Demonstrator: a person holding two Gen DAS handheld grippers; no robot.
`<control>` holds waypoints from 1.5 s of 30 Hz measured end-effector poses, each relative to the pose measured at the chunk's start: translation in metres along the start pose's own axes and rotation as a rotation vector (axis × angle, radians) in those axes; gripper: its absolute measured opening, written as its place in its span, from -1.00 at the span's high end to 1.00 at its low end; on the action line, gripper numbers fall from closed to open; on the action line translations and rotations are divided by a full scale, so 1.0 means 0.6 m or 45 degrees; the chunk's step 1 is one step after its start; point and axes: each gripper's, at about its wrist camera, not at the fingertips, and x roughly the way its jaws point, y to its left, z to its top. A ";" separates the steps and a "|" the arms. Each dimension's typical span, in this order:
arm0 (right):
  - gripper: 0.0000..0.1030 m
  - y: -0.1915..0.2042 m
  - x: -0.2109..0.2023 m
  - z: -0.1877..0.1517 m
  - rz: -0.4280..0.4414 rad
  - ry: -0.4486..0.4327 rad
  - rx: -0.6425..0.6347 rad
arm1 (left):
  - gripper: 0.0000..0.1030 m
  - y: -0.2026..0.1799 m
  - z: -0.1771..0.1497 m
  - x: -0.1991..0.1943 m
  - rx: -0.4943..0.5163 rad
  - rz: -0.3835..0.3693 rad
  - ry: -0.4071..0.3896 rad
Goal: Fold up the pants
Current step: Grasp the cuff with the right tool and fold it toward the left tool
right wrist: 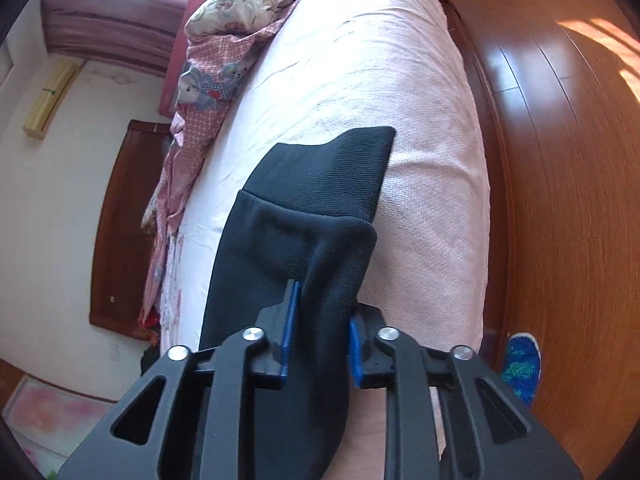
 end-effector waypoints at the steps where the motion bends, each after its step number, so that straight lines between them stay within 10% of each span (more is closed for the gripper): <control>1: 0.81 0.002 0.000 0.002 -0.009 0.011 -0.007 | -0.96 0.001 0.000 0.002 -0.003 -0.003 0.004; 13: 0.84 0.282 -0.050 -0.102 -0.147 -0.088 -0.880 | -0.96 0.078 0.009 -0.057 -0.154 0.059 -0.146; 21: 0.84 0.417 -0.058 -0.453 -0.151 -0.057 -1.785 | -0.96 0.183 -0.024 -0.104 -0.352 0.163 -0.230; 28: 0.84 0.306 0.030 -0.747 -0.381 -0.026 -2.588 | -0.96 0.239 -0.070 -0.108 -0.498 0.163 -0.222; 35: 0.84 0.342 -0.019 -0.741 -0.349 -0.216 -2.621 | -0.96 0.261 -0.088 -0.102 -0.562 0.139 -0.227; 38: 0.46 0.302 0.009 -0.765 -0.398 0.033 -2.769 | -0.96 0.261 -0.088 -0.094 -0.582 0.097 -0.221; 40: 0.46 0.289 -0.005 -0.769 -0.372 0.001 -2.835 | -0.96 0.258 -0.087 -0.093 -0.573 0.091 -0.220; 45: 0.46 0.356 -0.072 -0.682 -0.117 0.157 -2.438 | -0.96 0.271 -0.093 -0.098 -0.589 0.115 -0.216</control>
